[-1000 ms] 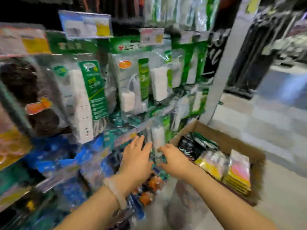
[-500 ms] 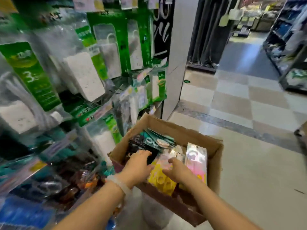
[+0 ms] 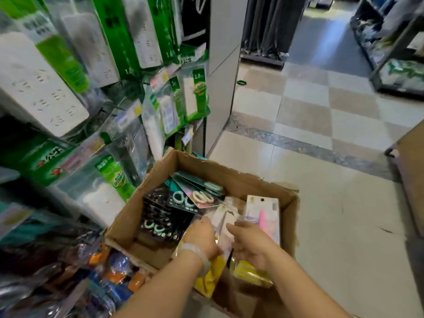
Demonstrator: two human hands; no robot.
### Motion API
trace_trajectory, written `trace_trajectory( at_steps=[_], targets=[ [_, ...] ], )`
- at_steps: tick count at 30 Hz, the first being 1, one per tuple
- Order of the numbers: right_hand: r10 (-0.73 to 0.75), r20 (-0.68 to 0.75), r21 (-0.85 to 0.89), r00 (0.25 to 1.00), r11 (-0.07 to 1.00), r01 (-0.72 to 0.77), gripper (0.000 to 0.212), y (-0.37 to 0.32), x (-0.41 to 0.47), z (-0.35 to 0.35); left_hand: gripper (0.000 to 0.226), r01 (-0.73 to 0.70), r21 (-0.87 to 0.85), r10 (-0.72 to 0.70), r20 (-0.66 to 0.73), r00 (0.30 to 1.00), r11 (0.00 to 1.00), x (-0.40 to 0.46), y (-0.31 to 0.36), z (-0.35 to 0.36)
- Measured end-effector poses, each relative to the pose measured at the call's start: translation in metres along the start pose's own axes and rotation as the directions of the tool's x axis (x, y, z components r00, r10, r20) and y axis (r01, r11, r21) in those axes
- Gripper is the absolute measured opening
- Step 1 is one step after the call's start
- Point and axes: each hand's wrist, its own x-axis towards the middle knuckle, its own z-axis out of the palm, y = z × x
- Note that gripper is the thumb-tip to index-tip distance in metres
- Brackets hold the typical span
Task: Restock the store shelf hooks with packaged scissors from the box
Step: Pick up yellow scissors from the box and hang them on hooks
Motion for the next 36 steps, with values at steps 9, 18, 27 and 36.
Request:
trace_trajectory(
  at_steps=[9, 18, 27, 36],
  targets=[
    [-0.047, -0.103, -0.356, 0.994, 0.934, 0.008, 0.048, 0.006, 0.004, 0.029, 0.058, 0.212, -0.424, -0.207, 0.058, 0.977, 0.881, 0.003, -0.047, -0.063],
    [-0.166, -0.328, -0.592, 0.930, 0.804, -0.065, 0.063, 0.030, 0.021, 0.065, 0.045, 0.305, -0.416, -0.176, 0.319, 0.931, 0.857, -0.016, -0.079, -0.073],
    [-0.170, -0.382, -0.359, 0.908, 0.933, 0.024, 0.027, 0.013, 0.001, 0.069, 0.015, 0.229, -0.742, -0.001, 0.293, 0.956, 0.630, -0.067, -0.096, -0.097],
    [-0.491, -0.369, 0.028, 0.789, 0.843, 0.537, 0.021, 0.013, -0.079, 0.056, 0.029, -0.161, -0.961, 0.019, -0.161, 0.987, 0.223, -0.114, -0.101, -0.099]
  ],
)
